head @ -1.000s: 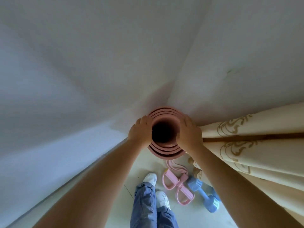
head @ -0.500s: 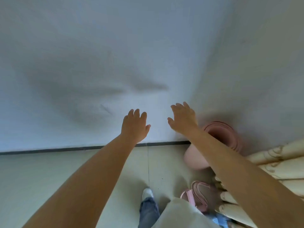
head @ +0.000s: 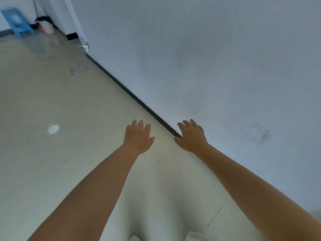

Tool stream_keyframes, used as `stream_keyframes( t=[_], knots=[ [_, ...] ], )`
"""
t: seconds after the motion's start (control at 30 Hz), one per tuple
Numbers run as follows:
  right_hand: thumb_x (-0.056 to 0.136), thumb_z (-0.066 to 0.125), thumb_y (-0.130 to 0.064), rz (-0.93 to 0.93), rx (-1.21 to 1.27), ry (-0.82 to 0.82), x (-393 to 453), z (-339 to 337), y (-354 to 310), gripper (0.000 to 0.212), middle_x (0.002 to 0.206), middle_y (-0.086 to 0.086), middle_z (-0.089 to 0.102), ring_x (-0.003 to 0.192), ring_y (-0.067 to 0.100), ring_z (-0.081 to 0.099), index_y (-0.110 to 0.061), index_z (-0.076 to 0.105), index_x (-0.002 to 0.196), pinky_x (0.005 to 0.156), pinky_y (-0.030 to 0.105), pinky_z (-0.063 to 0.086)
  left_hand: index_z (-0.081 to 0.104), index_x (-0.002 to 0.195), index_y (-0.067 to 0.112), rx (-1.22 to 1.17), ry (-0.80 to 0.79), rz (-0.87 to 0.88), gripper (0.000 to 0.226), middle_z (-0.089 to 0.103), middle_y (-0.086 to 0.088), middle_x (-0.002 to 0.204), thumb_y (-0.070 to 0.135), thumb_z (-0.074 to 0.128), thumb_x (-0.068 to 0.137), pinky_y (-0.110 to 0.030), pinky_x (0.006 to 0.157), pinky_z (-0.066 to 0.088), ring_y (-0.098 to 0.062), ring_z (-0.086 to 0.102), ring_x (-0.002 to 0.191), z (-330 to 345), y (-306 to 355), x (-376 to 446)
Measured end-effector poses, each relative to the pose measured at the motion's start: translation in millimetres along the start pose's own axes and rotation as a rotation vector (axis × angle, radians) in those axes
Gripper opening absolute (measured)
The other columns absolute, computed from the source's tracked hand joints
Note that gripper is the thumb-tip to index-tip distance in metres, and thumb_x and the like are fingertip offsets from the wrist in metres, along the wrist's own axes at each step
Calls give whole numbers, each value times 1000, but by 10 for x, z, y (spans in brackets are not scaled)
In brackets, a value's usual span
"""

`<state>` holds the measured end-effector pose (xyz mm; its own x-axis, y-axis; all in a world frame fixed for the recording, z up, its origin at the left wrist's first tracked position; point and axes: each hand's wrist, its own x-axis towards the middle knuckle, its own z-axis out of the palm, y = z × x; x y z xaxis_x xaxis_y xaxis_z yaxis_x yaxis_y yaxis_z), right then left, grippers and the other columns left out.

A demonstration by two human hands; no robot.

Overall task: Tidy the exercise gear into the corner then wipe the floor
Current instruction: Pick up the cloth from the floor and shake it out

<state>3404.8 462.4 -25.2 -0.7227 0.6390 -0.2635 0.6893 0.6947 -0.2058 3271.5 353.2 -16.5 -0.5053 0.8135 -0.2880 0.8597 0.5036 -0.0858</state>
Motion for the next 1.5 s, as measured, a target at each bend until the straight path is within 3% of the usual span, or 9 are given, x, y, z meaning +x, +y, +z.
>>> stream_keyframes(
  t=[0.23, 0.5, 0.8, 1.03, 1.5],
  knots=[
    [95, 44, -39, -233, -31, -155, 791, 442, -2180, 62, 156, 5, 21, 147, 27, 9, -16, 21, 147, 120, 46, 16, 24, 145, 12, -70, -116, -274, 55, 18, -12, 156, 42, 31, 99, -44, 116, 17, -33, 9, 146, 456, -2226, -306],
    [94, 44, -37, -390, -92, -191, 1900, 576, -3654, 59, 153, 5, 27, 146, 28, 11, -15, 25, 145, 118, 44, 18, 29, 142, 11, -132, -102, -457, 52, 27, -12, 151, 41, 33, 99, -43, 115, 21, -30, 13, 145, 538, -3845, 12],
    [94, 44, -36, -516, -111, -177, 3903, 289, -5138, 57, 146, 6, 37, 140, 25, 25, -12, 30, 143, 112, 43, 28, 28, 143, 11, -215, -80, -574, 52, 24, -11, 153, 39, 33, 100, -43, 115, 20, -28, 11, 146, 260, -5506, 1338],
    [95, 44, -36, -572, -121, -187, 5244, -40, -6237, 56, 146, 6, 36, 140, 25, 25, -12, 29, 143, 112, 41, 27, 29, 142, 11, -255, -100, -614, 51, 29, -10, 150, 38, 34, 99, -42, 113, 24, -27, 16, 145, 64, -6780, 2292],
    [96, 43, -34, -476, -165, -193, 8044, -288, -8557, 55, 147, 7, 36, 140, 26, 26, -11, 30, 143, 112, 41, 27, 26, 145, 11, -230, -121, -550, 52, 22, -11, 154, 37, 34, 100, -43, 115, 20, -28, 10, 147, -138, -10044, 4281]
  ],
)
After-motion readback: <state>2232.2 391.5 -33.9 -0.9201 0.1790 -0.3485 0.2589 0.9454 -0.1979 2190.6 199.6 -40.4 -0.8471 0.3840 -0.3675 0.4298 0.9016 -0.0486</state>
